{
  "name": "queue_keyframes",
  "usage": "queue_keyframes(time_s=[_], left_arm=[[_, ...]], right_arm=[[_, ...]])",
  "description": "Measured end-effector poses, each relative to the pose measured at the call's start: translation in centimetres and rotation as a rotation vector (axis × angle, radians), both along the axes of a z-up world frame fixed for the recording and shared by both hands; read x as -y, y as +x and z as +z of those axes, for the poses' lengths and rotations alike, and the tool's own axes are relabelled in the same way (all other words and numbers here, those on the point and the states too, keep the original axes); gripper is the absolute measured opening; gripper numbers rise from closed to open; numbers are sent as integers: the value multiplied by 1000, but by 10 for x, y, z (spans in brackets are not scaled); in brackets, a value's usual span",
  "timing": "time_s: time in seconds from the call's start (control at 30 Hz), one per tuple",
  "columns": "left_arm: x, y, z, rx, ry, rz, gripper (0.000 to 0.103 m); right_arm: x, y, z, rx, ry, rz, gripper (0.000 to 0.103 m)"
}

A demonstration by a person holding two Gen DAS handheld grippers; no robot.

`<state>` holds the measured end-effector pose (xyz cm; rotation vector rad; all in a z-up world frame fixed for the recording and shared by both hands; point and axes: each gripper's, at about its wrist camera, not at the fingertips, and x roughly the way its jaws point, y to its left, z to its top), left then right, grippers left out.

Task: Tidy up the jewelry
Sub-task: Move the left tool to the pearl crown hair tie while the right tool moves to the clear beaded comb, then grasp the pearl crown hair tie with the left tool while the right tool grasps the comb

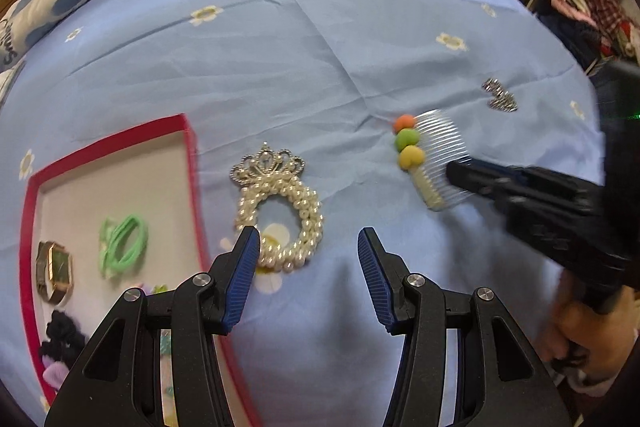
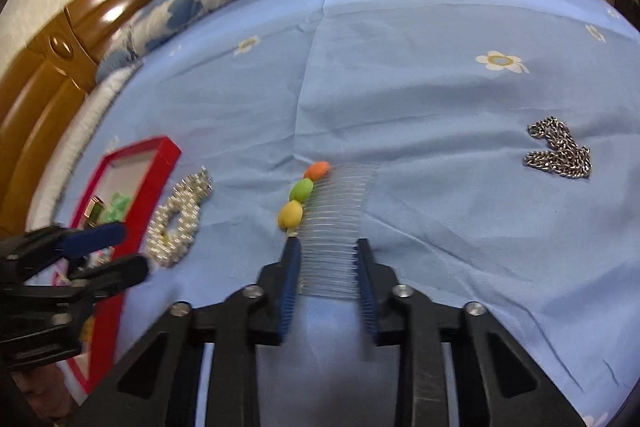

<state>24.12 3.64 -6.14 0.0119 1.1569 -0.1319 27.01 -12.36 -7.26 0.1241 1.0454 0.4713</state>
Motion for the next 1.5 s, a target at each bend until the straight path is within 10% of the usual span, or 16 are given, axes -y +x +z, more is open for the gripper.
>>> queue_keyframes(time_s=[0.27, 1.5], left_arm=[[12, 14, -23, -56, 27, -22, 11], [-53, -118, 79, 160, -270, 161, 10]], right_arm=[[14, -5, 9, -18, 119, 13, 6], [-21, -84, 54, -25, 305, 124, 2]])
